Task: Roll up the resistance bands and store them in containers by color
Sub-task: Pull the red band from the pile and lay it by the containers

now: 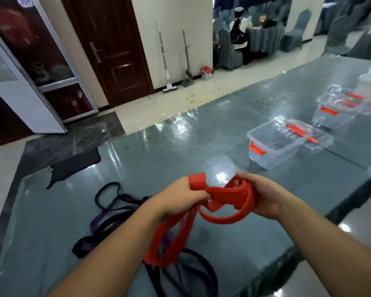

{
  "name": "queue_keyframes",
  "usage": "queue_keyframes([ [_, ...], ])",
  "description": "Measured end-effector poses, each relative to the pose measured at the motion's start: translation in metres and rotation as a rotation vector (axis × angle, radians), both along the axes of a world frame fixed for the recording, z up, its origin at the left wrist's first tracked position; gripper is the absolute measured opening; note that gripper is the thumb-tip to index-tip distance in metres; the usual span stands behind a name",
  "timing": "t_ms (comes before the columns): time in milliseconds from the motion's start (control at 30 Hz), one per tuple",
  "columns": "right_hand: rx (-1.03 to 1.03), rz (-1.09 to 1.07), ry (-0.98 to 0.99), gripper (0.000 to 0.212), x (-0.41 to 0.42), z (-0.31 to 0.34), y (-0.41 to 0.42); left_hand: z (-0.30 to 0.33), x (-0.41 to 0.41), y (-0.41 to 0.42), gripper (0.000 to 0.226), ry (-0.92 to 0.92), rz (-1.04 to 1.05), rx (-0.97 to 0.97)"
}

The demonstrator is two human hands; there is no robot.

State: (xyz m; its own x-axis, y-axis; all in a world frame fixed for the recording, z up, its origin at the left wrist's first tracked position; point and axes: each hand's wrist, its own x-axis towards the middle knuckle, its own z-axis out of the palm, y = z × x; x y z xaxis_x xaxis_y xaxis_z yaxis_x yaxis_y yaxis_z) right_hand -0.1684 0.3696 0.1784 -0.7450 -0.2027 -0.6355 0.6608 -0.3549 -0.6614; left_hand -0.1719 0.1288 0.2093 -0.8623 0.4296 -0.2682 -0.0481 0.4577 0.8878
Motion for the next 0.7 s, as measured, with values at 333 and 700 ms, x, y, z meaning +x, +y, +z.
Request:
queue_keyframes([
  [333,0.037,-0.159,0.194,0.006,0.035,0.015,0.16,-0.014,-0.003,0.152,0.018,-0.427,-0.118,0.017],
  [700,0.202,-0.472,0.234,0.033,0.088,0.018,0.306,-0.031,0.01,0.35,0.013,-0.23,-0.038,0.021],
])
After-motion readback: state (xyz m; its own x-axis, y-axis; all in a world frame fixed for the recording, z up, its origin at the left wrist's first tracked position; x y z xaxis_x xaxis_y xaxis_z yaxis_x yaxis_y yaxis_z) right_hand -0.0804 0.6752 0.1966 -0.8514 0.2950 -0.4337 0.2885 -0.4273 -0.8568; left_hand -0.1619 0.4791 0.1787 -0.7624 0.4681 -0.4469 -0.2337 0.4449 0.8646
